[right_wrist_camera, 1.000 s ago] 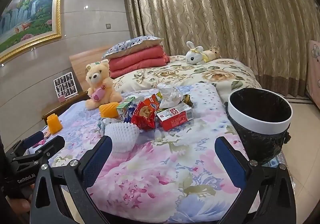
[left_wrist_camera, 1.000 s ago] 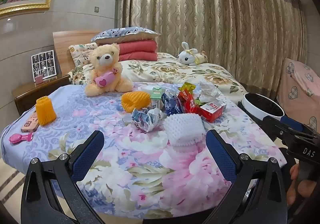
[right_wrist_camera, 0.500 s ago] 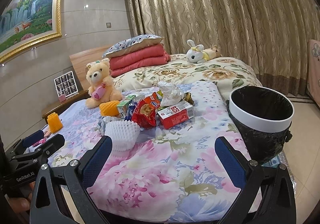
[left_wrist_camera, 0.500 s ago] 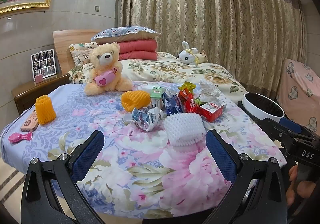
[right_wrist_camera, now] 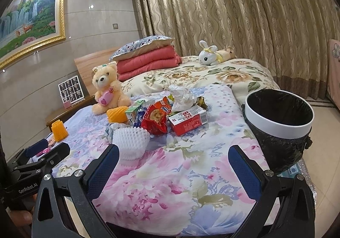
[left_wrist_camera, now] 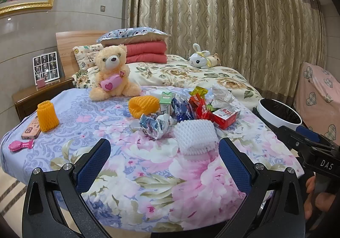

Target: Collect trash

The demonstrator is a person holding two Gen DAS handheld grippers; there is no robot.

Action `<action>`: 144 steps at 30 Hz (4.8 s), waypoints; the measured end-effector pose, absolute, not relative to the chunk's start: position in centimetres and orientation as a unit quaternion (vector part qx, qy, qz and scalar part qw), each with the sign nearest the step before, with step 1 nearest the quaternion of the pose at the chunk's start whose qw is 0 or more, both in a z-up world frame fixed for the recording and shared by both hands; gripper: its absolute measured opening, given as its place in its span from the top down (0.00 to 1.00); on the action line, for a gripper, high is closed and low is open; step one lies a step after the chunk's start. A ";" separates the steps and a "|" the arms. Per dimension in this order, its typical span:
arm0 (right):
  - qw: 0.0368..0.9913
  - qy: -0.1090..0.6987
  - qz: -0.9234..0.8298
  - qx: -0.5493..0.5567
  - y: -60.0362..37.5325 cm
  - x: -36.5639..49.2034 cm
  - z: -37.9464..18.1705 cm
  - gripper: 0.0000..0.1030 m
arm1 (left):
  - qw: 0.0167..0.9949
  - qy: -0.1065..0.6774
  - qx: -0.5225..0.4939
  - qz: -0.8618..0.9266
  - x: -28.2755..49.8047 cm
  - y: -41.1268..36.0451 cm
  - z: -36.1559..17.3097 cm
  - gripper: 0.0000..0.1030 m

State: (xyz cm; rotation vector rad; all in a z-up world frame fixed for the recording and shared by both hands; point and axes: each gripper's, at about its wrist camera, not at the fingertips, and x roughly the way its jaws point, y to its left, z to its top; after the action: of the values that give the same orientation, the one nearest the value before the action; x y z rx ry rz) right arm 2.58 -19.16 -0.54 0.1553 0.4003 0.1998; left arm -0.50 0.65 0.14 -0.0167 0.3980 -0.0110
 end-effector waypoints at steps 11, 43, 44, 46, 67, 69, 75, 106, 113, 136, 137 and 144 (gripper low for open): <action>0.971 0.200 0.103 0.080 -19.1 2.7 -0.7 0.00 | 0.980 0.199 -0.009 -0.007 -0.5 0.6 0.0 0.00; 0.950 0.251 0.156 0.105 -17.7 5.0 -1.6 0.00 | 0.971 0.239 -0.025 0.016 2.3 3.8 -1.0 0.00; 0.948 0.255 0.159 0.108 -17.6 5.2 -1.7 0.00 | 0.970 0.242 -0.031 0.017 2.5 4.2 -1.0 0.00; 0.943 0.263 0.166 0.115 -17.3 5.8 -1.9 0.00 | 0.967 0.250 -0.041 0.019 3.3 5.1 -1.3 0.00; 0.897 0.358 0.199 0.163 -13.9 13.4 -4.9 0.22 | 0.937 0.349 -0.021 -0.025 14.2 6.0 -3.6 0.06; 0.894 0.364 0.204 0.164 -13.6 13.8 -5.1 0.25 | 0.934 0.356 -0.020 -0.031 14.8 5.9 -3.7 0.06; 0.880 0.385 0.217 0.174 -13.3 14.9 -5.9 0.58 | 0.922 0.385 -0.006 -0.045 16.5 5.0 -4.8 0.30; 0.895 0.345 0.176 0.220 -22.8 9.6 -4.4 0.81 | 0.914 0.373 -0.016 -0.159 9.8 -3.6 -3.3 0.86; 0.906 0.327 0.136 0.234 -27.0 8.5 -4.0 0.81 | 0.907 0.371 -0.001 -0.199 9.3 -7.6 -2.7 0.86; 0.922 0.280 0.043 0.263 -37.9 7.9 -1.6 0.81 | 0.887 0.361 0.040 -0.285 12.4 -19.5 -0.6 0.86; 0.923 0.280 0.040 0.263 -38.0 8.0 -1.6 0.81 | 0.886 0.362 0.040 -0.287 12.7 -19.9 -0.6 0.86; 0.922 0.279 0.019 0.268 -40.3 8.9 -1.6 0.81 | 0.884 0.358 0.044 -0.298 14.1 -22.3 0.1 0.86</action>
State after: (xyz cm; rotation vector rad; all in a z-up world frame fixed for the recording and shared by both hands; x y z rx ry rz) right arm 8.90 -40.34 -1.59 0.5512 0.5732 0.0396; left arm 14.12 -22.31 0.10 0.0907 0.7457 -0.6208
